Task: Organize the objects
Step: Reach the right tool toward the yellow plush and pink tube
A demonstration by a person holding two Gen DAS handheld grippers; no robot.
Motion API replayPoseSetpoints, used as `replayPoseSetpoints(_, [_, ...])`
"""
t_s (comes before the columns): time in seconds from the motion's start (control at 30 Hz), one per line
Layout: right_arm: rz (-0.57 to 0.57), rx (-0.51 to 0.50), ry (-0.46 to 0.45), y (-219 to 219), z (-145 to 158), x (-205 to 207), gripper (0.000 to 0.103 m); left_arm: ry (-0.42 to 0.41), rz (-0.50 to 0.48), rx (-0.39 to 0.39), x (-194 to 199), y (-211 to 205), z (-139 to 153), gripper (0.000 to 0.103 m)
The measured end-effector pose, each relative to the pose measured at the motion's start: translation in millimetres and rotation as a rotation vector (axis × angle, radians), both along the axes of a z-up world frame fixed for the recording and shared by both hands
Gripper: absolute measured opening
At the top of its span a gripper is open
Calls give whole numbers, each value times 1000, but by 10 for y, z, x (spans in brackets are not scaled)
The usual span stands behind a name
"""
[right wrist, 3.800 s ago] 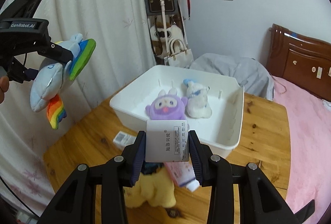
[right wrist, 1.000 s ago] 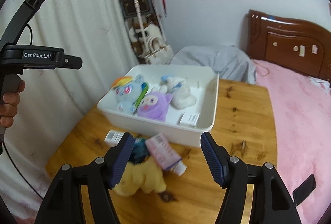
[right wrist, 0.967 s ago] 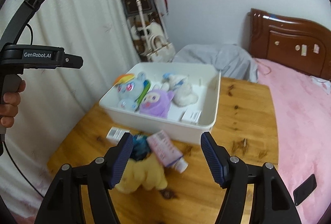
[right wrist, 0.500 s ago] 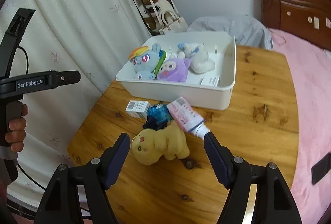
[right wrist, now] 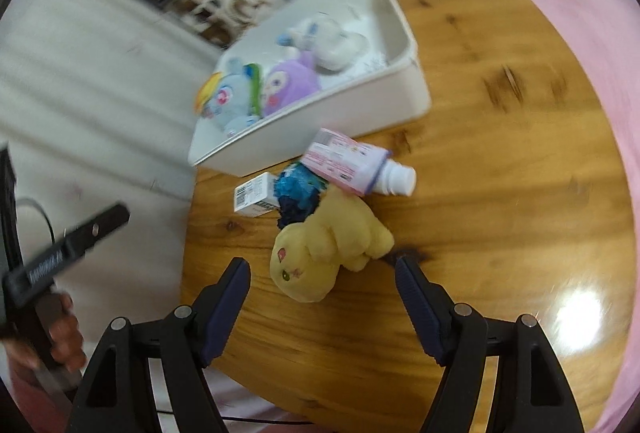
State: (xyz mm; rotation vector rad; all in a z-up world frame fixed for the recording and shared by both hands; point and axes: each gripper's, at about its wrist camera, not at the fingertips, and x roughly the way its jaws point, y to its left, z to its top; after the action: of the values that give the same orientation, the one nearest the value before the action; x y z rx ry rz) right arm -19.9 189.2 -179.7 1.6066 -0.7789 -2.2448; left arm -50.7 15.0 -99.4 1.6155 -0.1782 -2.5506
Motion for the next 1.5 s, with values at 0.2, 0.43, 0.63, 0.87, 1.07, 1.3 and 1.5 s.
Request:
replayPoseSetpoints(0.2, [-172,-107,-131,65,-144,0,81,-38,-85,29,-148,-86,-104,91])
replayPoseSetpoints(0.43, [-358,-254,-256,57,-355,65,82,-93,-185,92,-320,-130,-290,91])
replayPoseSetpoints(0.63, [-472,-341,-333,-16,-524,124,82,-120,-254,165,-455,-165,-432,91])
replayPoseSetpoints(0.87, [-575,-389,-412,-93,-668,137,82,-217,-272,244,-612,-208,-716,91])
replayPoseSetpoints(1.07, [-620,-400,-478,-177,-764,72,82,-281,-265,308,-720,-242,-948,91])
replayPoseSetpoints(1.3, [-622,-383,-527,-257,-847,-33,82,-303,-218,391,-767,-255,-1139,91])
replayPoseSetpoints(1.5, [-609,-376,-577,-342,-924,-103,82,-313,-216,388,-812,-244,-1253,91])
